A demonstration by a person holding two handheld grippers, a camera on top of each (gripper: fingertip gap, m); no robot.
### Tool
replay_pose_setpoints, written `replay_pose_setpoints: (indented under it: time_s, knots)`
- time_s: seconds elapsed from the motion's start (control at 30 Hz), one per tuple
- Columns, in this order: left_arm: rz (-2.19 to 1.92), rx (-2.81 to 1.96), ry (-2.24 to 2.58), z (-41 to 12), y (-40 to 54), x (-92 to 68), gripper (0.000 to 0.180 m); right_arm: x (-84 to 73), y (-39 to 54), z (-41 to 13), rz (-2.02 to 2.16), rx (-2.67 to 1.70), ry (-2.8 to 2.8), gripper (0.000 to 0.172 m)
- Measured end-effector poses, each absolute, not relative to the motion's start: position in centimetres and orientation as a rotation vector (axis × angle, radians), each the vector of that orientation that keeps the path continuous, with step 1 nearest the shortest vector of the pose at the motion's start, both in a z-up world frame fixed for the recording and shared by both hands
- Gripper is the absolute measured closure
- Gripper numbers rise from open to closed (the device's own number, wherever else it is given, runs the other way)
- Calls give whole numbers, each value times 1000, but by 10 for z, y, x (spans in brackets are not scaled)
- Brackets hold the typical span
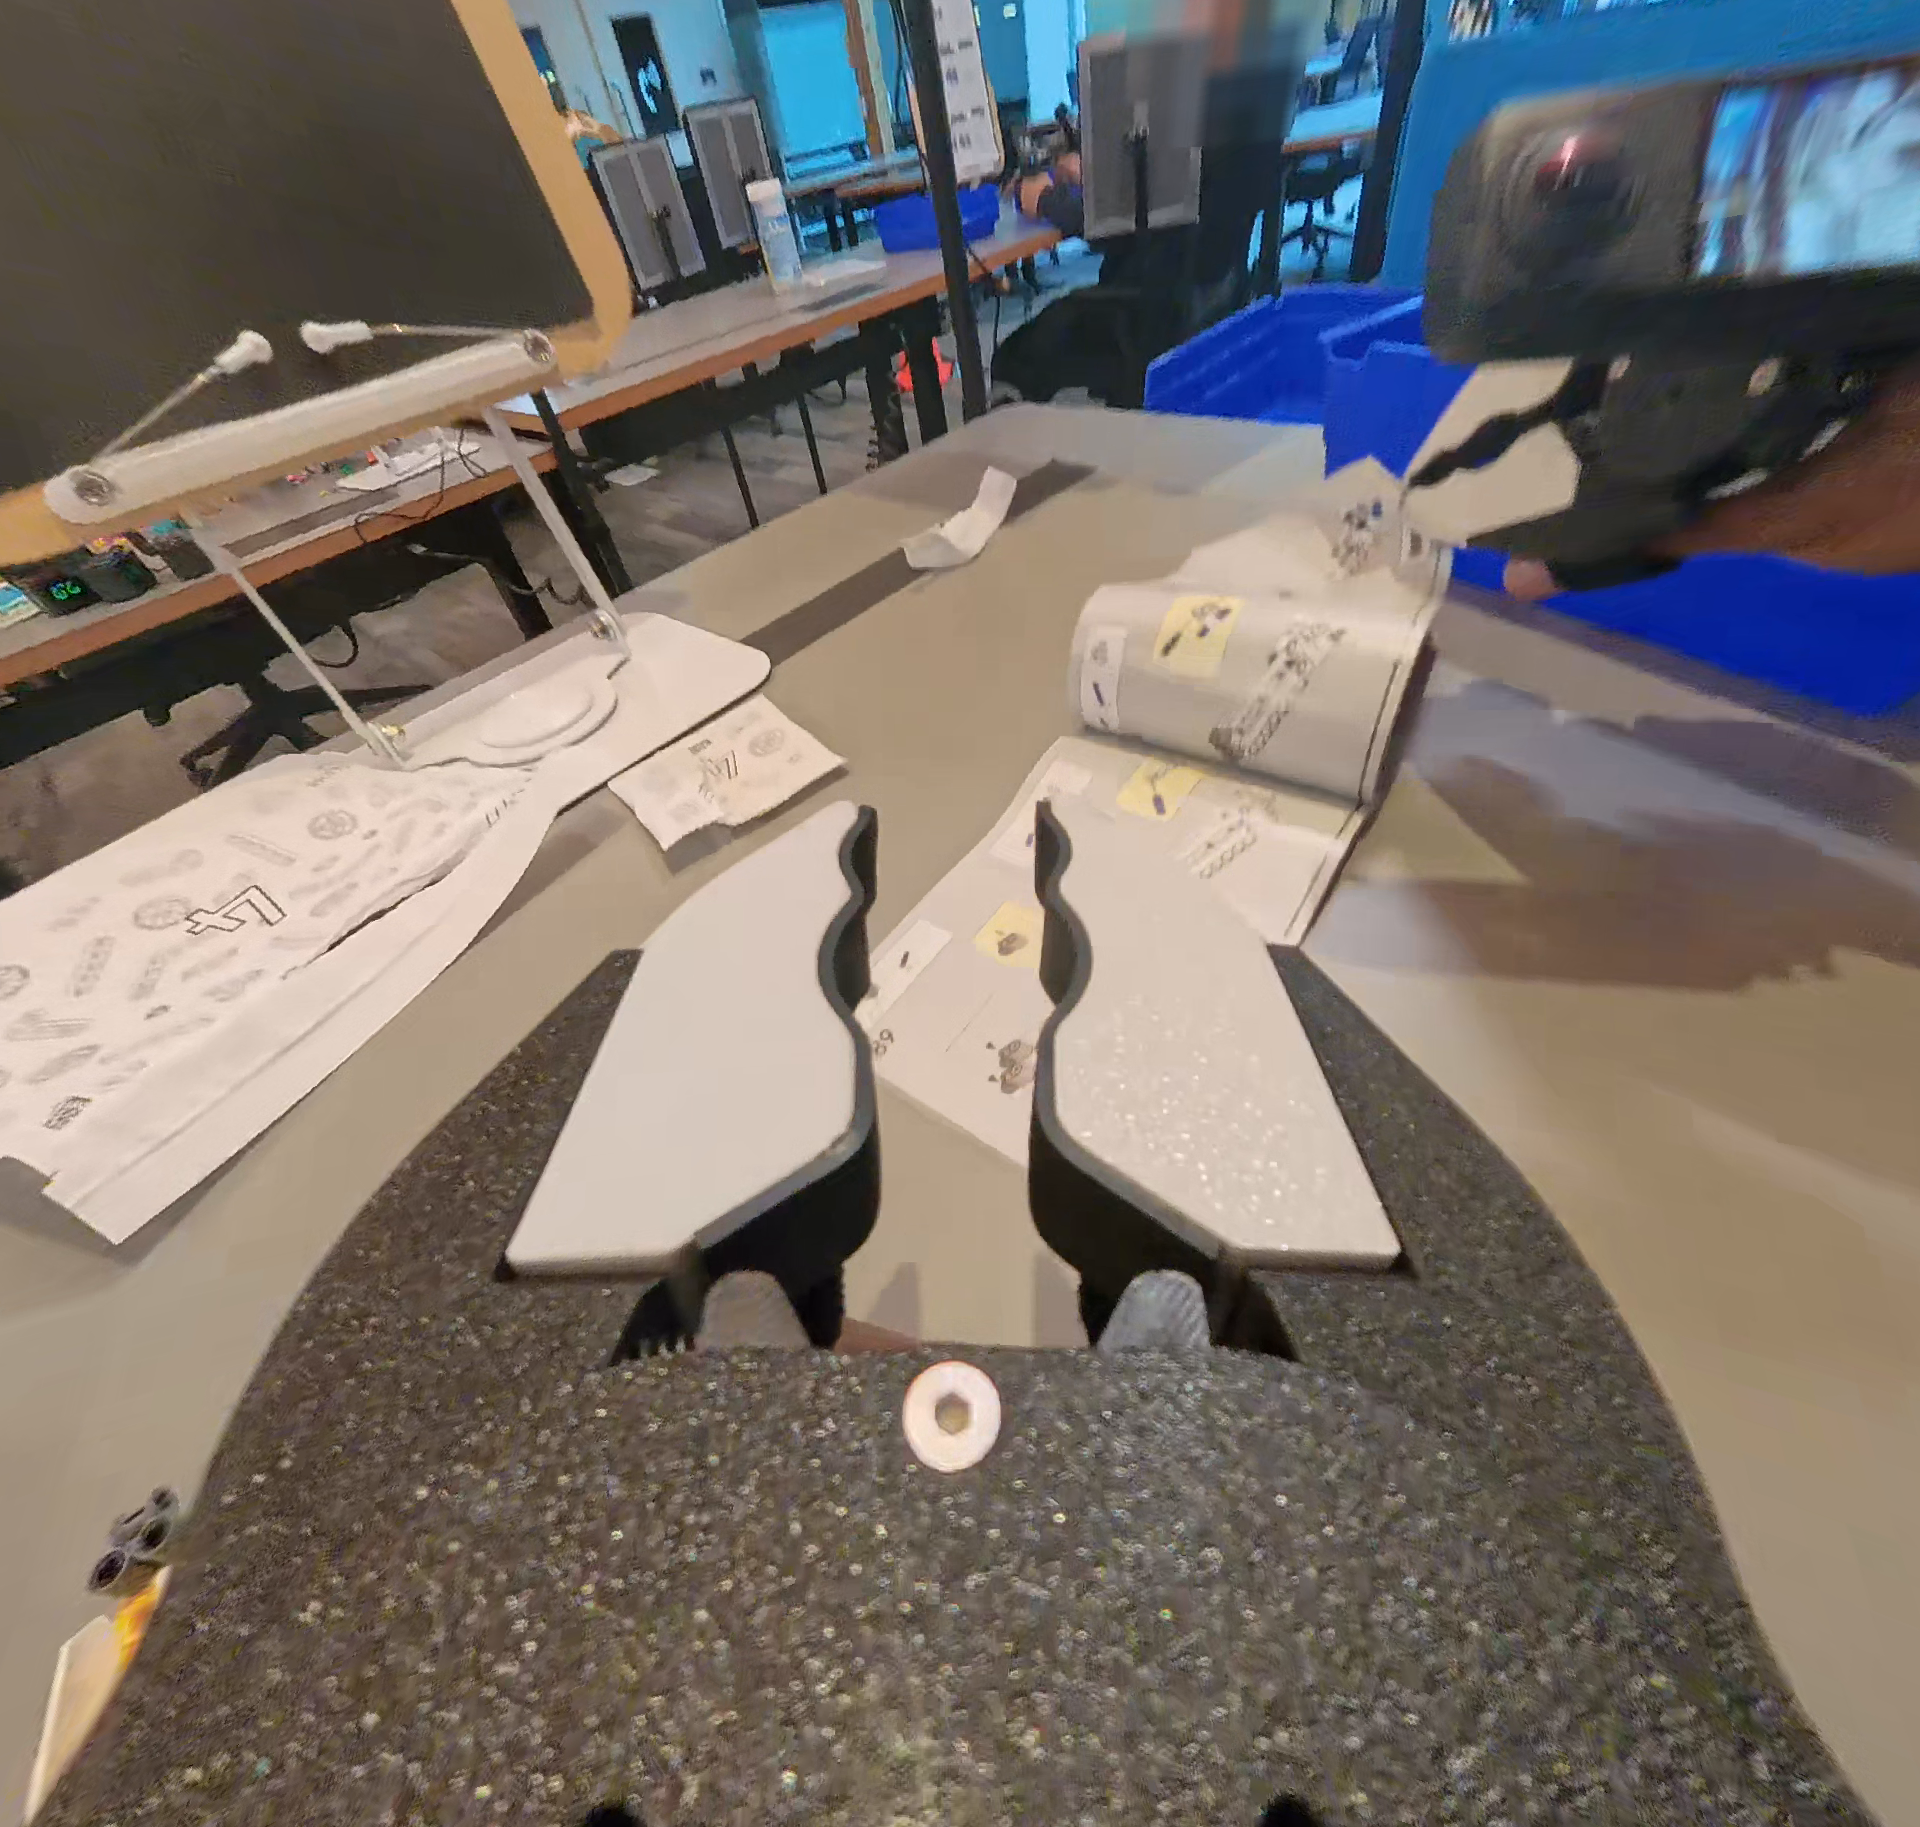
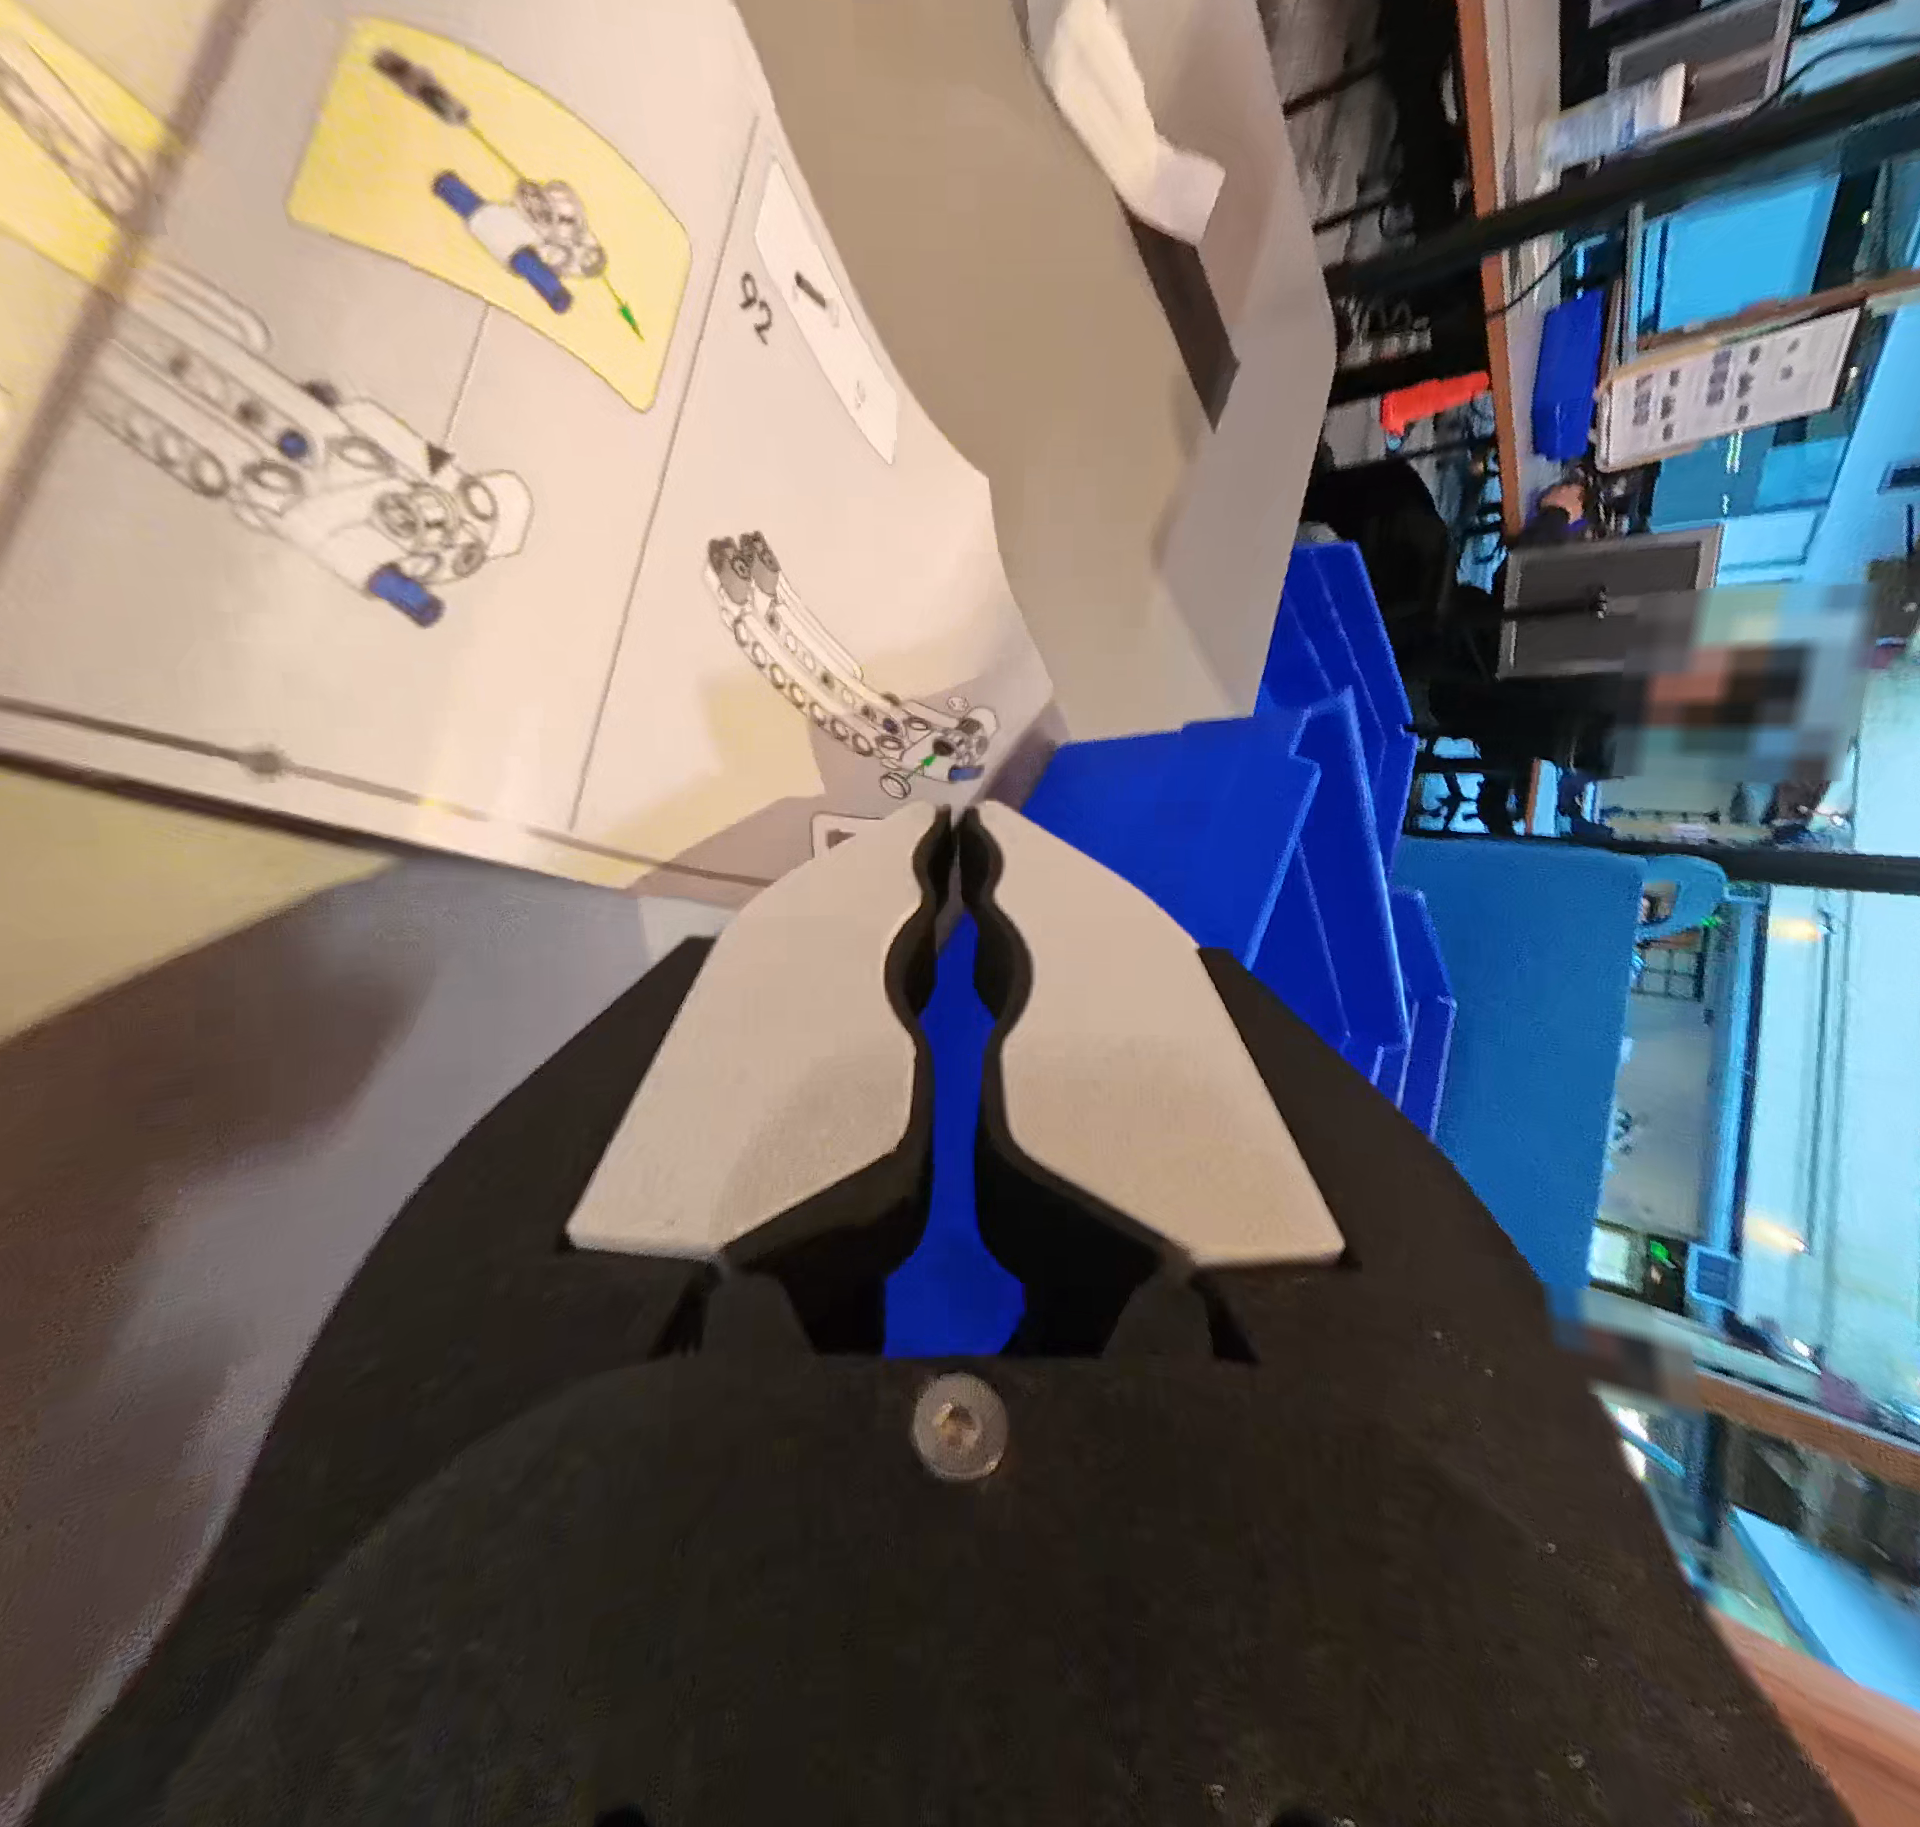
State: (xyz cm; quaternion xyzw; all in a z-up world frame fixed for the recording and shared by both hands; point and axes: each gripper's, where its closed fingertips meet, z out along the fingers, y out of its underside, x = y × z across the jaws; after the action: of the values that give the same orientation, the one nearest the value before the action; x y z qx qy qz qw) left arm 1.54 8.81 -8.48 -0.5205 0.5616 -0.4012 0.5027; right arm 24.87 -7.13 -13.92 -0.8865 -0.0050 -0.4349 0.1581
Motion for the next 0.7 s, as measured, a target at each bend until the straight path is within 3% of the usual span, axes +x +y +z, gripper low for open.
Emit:
replay_pose_setpoints:
  time_s: [0.47, 0.7]
  knots:
    - [-1069, -1200, 1180, -36, 96, -4, 149, 258, -105, -118, -1278, -2569, -22, 152]
    - [-1053, -1192, 1258, -34, 81, -19, 138, 256, -114, -121, -1228, -2623, -64, 138]
